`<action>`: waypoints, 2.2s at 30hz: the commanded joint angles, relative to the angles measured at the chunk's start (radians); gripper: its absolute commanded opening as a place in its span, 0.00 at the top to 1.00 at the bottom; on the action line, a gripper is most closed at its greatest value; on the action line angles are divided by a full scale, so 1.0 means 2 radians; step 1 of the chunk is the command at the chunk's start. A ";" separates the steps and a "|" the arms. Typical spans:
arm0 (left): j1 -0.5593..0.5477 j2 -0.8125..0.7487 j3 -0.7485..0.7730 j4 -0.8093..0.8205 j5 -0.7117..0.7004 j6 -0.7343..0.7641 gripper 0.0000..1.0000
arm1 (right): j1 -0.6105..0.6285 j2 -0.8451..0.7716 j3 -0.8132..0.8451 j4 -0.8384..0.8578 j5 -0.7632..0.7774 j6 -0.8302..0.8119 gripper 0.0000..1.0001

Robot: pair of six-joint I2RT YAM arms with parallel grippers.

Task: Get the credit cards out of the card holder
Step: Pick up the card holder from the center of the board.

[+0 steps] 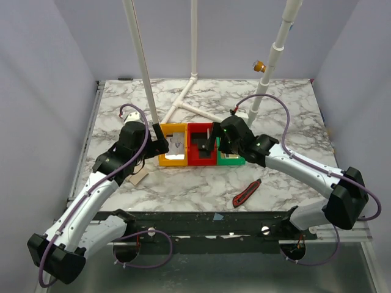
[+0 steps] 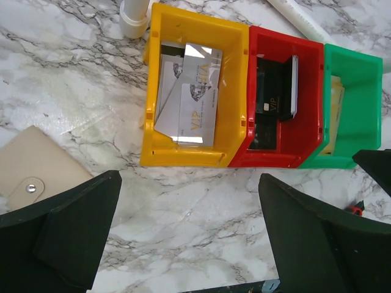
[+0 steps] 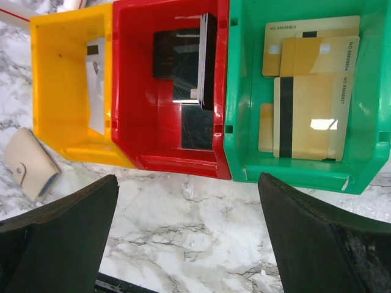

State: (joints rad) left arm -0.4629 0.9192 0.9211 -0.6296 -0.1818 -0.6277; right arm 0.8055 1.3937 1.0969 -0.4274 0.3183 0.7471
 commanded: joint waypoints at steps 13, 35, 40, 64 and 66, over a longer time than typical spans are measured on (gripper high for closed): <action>0.027 -0.012 -0.028 -0.038 -0.045 -0.062 0.01 | 0.001 0.010 0.024 0.005 -0.017 -0.021 0.00; 0.213 0.078 -0.115 -0.040 -0.014 -0.172 0.02 | 0.001 -0.007 -0.003 0.016 -0.036 -0.036 0.00; 0.227 0.120 -0.137 0.028 0.022 -0.166 0.02 | 0.000 -0.011 -0.008 0.020 -0.040 -0.039 0.00; 0.237 0.223 -0.102 0.011 0.027 -0.179 0.65 | 0.000 -0.014 -0.022 0.029 -0.056 -0.046 0.00; 0.236 0.212 -0.104 0.007 0.031 -0.175 0.70 | 0.001 -0.012 -0.025 0.033 -0.067 -0.051 0.00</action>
State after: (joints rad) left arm 0.0147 1.3556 0.7265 -0.6250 -0.1650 -0.9867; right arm 0.8055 1.3796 1.0695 -0.3889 0.2325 0.6678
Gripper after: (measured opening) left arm 0.397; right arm 0.998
